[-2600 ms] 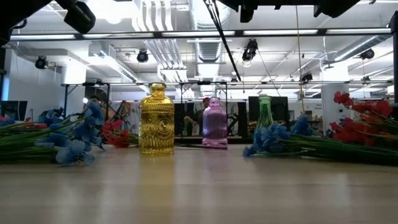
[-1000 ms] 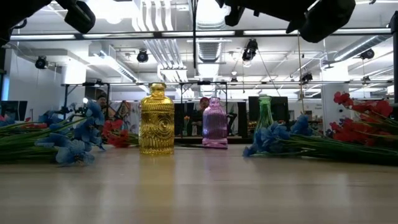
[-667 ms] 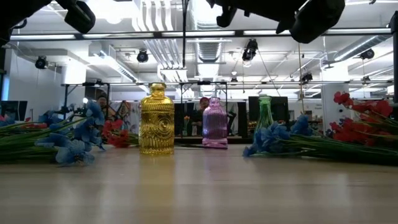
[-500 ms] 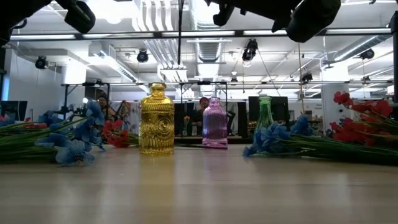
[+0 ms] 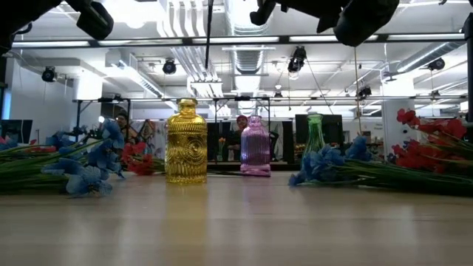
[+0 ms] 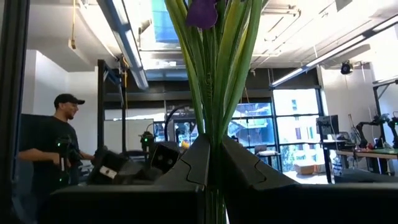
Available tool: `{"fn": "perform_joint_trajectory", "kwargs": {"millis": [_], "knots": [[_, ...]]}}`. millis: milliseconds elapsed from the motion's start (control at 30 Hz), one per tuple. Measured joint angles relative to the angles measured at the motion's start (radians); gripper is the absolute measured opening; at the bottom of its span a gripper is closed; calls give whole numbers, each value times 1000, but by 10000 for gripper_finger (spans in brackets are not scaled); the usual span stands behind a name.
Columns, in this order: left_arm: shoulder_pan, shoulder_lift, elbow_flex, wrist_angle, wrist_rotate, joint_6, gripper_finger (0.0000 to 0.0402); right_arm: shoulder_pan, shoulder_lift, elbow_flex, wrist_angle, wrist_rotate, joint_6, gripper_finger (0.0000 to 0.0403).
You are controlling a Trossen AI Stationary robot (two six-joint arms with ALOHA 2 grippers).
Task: Sort flowers into vase by color
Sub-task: Put the left violet flowers into the yellow vase
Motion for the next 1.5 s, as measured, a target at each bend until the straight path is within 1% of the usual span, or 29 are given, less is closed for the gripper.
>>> {"fn": "perform_joint_trajectory", "kwargs": {"millis": [100,400,633,867,1200,1500], "knots": [[0,-3,0,0,0,0,75,-2,27,27,1,0,-17,18],[0,-8,0,1,1,-4,75,-3,167,140,6,0,-46,18],[0,-8,0,1,1,-4,75,-5,205,158,25,0,-92,18],[0,-8,0,1,2,-4,75,-13,206,156,15,1,-99,18],[0,-8,0,1,2,-4,75,-13,206,156,-67,1,-78,18],[0,-6,0,-9,2,-4,75,-13,206,156,-93,1,-77,21]]}}
